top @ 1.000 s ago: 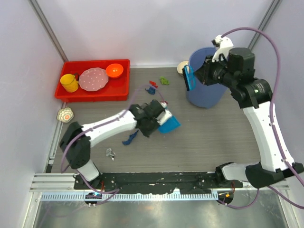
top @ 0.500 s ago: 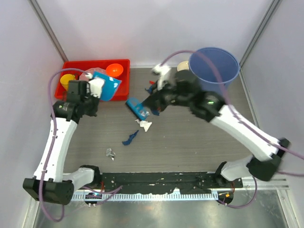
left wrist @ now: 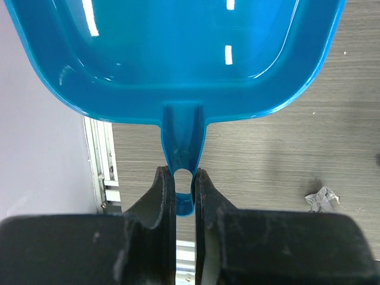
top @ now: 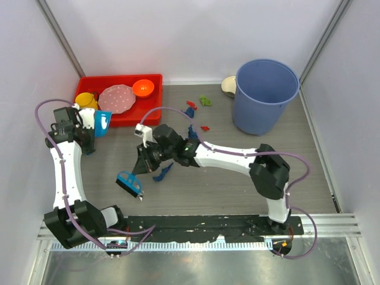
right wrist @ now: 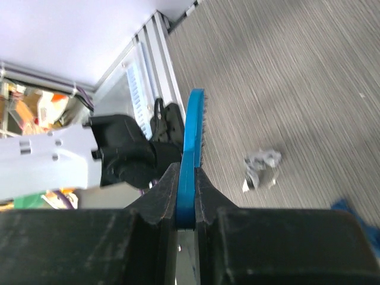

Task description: Sweep away the paper scraps from the table

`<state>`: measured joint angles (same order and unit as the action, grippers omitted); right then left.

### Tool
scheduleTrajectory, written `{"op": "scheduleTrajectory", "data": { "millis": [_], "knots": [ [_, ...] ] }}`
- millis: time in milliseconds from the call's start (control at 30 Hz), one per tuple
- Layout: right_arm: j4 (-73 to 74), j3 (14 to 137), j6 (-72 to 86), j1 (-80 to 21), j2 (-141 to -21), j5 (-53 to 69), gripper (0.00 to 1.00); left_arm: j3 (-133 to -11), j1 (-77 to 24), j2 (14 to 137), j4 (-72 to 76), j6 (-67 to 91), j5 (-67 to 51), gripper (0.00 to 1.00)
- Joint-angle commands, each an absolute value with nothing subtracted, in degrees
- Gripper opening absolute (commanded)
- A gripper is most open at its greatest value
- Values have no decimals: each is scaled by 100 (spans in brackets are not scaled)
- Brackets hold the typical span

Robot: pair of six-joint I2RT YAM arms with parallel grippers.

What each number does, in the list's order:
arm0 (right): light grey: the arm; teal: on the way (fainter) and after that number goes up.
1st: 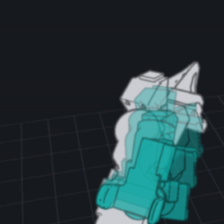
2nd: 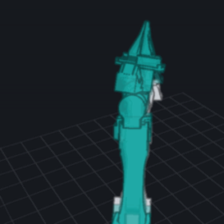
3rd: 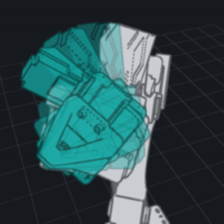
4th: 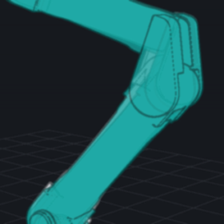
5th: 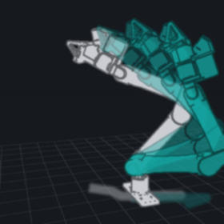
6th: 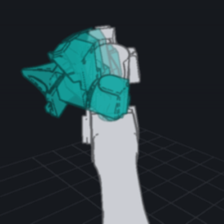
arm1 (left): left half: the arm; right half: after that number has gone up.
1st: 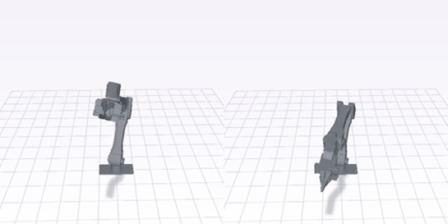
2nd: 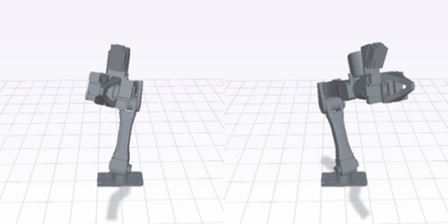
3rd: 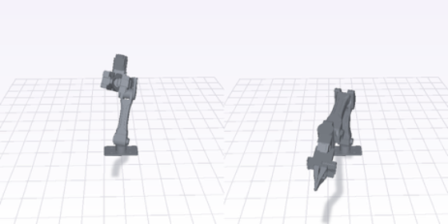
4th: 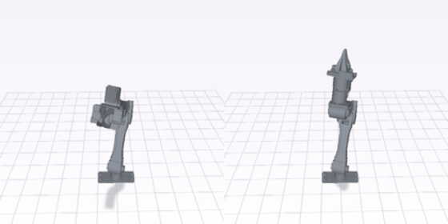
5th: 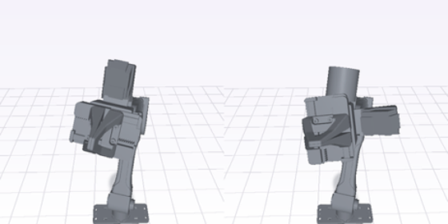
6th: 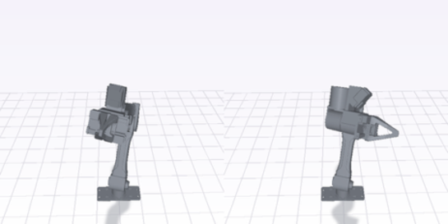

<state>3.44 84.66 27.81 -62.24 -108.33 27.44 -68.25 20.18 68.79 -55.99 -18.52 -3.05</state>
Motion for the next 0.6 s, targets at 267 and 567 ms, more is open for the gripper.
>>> {"op": "scheduleTrajectory", "data": {
  "millis": [267, 567],
  "knots": [
    [-36, 9185, 3578, -6214, -11989, 2286, 1, -6680, 2030, 6758, -5062, -2013, -299, 0],
    [220, 7166, 3384, -5265, -10452, 1547, 1, -6671, 1934, 6776, -5203, -2267, -835, 0]
  ]
}}
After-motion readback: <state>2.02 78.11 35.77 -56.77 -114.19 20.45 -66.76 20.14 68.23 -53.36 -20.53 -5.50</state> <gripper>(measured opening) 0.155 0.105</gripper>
